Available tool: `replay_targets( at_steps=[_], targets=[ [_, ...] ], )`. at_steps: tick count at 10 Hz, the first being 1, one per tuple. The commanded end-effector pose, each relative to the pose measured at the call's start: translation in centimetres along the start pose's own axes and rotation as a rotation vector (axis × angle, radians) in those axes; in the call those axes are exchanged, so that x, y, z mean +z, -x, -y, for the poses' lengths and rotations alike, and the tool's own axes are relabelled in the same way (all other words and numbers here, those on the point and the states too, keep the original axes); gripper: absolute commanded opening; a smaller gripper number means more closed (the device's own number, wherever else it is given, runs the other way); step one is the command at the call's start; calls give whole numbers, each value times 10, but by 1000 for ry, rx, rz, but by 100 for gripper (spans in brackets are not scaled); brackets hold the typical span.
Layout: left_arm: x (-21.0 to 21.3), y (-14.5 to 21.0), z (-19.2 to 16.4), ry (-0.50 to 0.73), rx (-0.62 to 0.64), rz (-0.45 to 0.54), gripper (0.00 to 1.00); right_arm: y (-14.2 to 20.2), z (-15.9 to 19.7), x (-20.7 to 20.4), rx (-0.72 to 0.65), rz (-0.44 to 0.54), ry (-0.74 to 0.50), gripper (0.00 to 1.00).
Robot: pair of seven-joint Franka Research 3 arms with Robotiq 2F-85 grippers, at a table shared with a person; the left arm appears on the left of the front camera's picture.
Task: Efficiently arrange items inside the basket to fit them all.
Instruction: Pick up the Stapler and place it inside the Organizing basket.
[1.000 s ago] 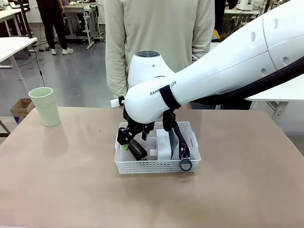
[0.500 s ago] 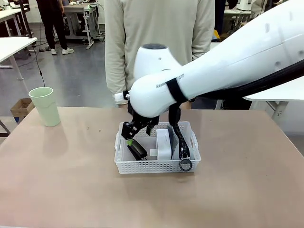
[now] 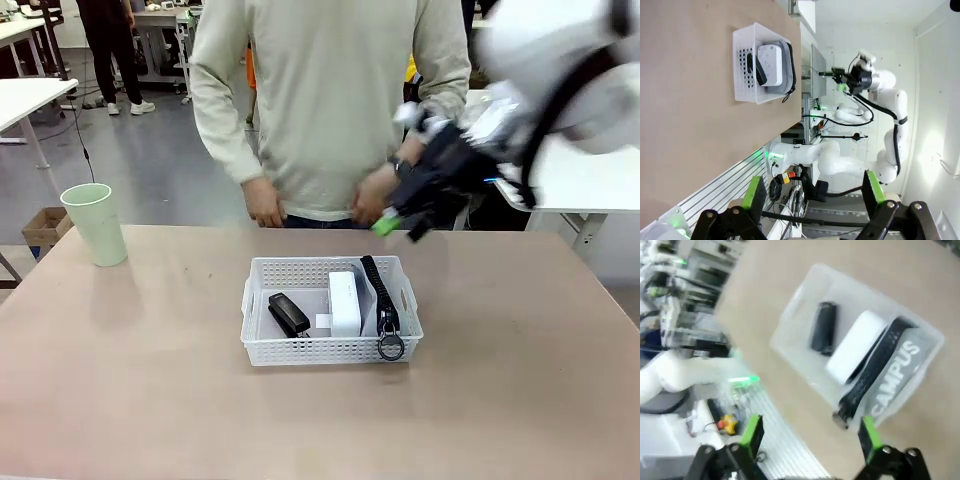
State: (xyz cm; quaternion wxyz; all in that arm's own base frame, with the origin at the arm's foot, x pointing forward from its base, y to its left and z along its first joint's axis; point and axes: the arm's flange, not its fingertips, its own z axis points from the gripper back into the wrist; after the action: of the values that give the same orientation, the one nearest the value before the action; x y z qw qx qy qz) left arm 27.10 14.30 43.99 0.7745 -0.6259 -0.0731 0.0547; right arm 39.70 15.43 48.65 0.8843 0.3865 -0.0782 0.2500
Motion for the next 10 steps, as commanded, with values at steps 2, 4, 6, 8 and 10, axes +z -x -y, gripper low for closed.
replay_targets(
  at_steps=[2, 4, 6, 8, 10],
  targets=[
    [1, 2, 3, 8, 4, -8, 100, 168, 105, 76, -267, 243, -397, 100],
    [1, 2, 3, 8, 4, -8, 100, 233, 157, 65, -306, 375, -513, 100],
    [1, 2, 3, 8, 4, -8, 100, 195, 135, 102, -289, 321, -482, 100],
    [1, 2, 3, 8, 4, -8, 100, 195, 135, 102, -289, 321, -482, 100],
    [1, 2, 3, 8, 4, -8, 100, 195, 135, 102, -289, 321, -482, 100]
  ],
)
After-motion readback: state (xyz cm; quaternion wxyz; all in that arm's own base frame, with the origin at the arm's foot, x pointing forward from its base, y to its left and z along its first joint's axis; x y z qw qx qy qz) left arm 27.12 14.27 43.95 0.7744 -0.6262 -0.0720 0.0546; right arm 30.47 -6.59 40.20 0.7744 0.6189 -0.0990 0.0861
